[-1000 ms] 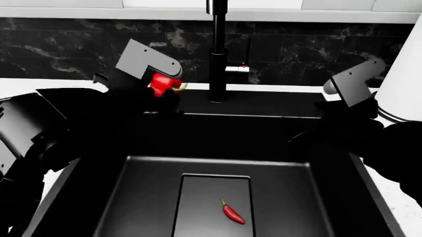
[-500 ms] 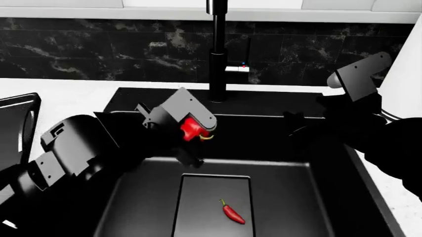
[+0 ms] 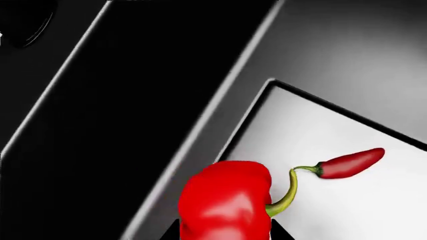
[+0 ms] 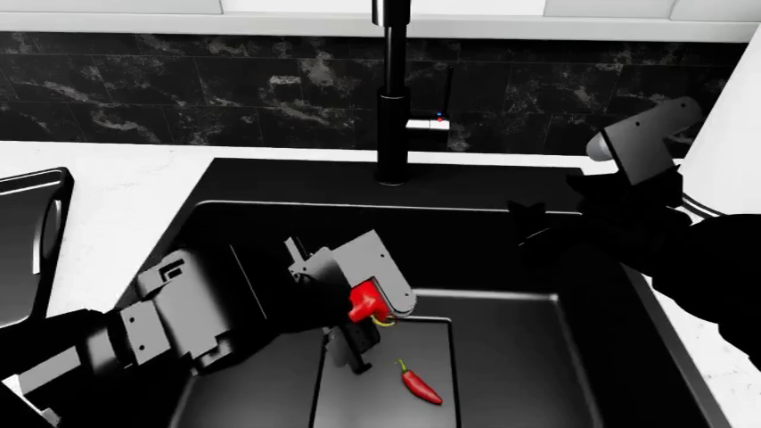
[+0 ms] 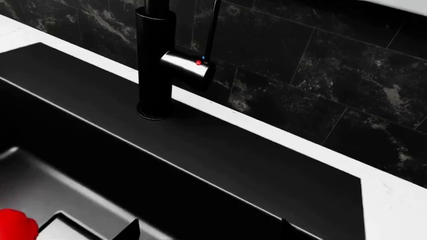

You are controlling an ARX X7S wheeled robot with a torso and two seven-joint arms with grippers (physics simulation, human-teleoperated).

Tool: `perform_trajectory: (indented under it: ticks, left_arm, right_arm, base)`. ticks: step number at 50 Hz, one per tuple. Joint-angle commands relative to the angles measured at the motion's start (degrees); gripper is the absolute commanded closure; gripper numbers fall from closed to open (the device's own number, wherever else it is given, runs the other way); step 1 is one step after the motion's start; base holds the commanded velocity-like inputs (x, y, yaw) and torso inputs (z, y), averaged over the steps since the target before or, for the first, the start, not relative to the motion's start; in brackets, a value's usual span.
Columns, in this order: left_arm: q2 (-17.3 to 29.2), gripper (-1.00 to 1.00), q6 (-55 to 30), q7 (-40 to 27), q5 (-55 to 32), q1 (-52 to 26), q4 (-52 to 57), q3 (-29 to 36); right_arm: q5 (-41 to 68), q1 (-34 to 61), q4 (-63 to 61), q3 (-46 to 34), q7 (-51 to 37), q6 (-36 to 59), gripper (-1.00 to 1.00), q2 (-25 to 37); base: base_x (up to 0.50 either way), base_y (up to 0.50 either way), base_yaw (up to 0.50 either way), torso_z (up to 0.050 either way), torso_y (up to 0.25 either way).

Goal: Pick up the fruits and vegetables and place them in the sink. Turn on the sink faucet to wash them. Then turn the sink off and put them in the tray.

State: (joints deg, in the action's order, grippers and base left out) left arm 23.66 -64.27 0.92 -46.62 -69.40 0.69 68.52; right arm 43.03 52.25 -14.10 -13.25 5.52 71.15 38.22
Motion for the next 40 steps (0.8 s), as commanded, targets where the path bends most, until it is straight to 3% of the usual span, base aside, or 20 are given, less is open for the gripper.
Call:
perform_trajectory:
  ticks: [1,13,31,32,40]
  left_arm:
    - [-0.96,1.0,0.16,1.34,1.4,0.3,-0.26,3.41]
    - [-2.85,1.0,0.11,2.08,3.35,2.0,-2.84,7.57]
    - [-3.09,1.0,0.41,2.5,3.45,2.34,-2.21,8.65]
    - [-3.0,-1.0,0.3,2.42,3.33,2.27,-1.95,8.53]
    - [-1.46,-1.0,0.11,1.41,1.92,1.54,1.74,6.43]
  right_arm:
    - [-0.09,-0.16,0.59,-0.17,-0.07,-0.7,-1.0,-0.17]
    - [-0.52,0.16,1.43,-1.13,-0.18,-1.43,-1.0,-0.83]
    - [-0.82,0.14,2.62,-1.68,-0.31,-2.08,-1.0,-0.92]
    - [-0.79,0.15,2.64,-1.64,-0.4,-2.01,-1.0,-0.93]
    - [-0.52,0.56,2.47,-1.61,-0.8,-1.59,-1.0,-1.1]
  base:
    - [0.0,0.0,0.0,0.0,0.0]
    - [0.0,0.0,0.0,0.0,0.0]
    - [0.0,0.0,0.0,0.0,0.001]
    - [0.0,0.0,0.0,0.0,0.0]
    - [0.0,0.0,0.0,0.0,0.0]
